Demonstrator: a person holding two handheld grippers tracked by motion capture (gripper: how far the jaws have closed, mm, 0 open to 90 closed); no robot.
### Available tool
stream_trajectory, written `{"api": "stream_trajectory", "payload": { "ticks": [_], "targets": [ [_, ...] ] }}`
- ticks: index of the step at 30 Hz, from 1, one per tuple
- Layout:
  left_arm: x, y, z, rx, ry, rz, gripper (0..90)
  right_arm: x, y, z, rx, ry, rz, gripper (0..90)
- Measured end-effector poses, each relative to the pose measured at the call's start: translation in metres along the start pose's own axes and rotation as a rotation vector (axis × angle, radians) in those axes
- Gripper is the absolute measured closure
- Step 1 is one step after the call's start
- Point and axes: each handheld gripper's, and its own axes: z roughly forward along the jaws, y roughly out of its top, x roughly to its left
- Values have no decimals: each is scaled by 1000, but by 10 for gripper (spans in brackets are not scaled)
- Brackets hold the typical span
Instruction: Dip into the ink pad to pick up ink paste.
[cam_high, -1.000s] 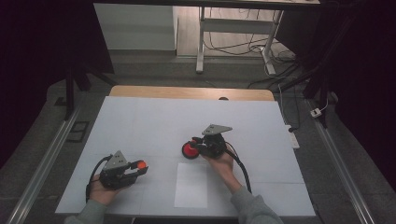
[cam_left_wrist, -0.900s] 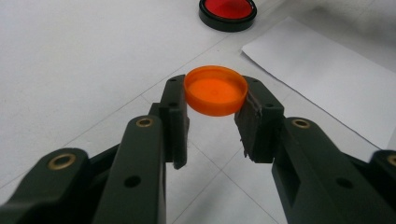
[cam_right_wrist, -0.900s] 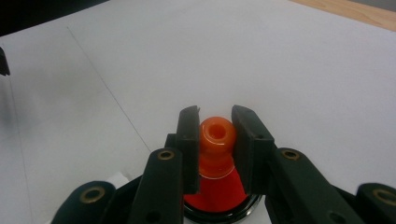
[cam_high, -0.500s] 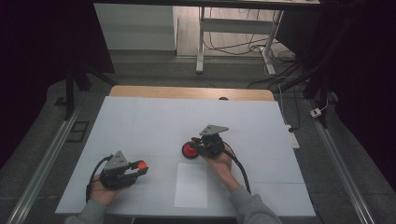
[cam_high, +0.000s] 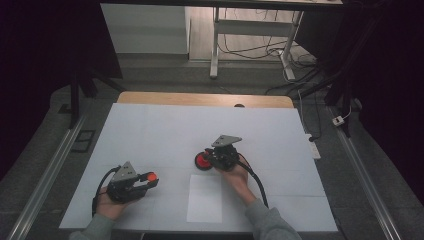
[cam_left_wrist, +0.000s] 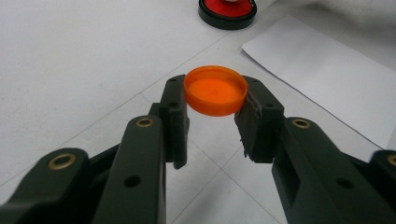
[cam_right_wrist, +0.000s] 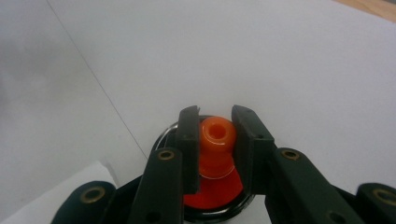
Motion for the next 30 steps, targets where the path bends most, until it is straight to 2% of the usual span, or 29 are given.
{"api": "stream_trajectory", "payload": {
  "ticks": [4,8,17,30],
  "targets": [
    [0,0,0,1,1,0,648,1,-2,1,-4,-2,6,723],
    [0,0,0,3,0,2,648,3,-2,1,5,-21,-10,724],
    [0,0,0,4,-1,2,648,3,-5,1,-14,-19,4,727],
    [-1,0,1,5,-1,-1,648,4,-9,1,-38,-27,-2,727]
  ]
}}
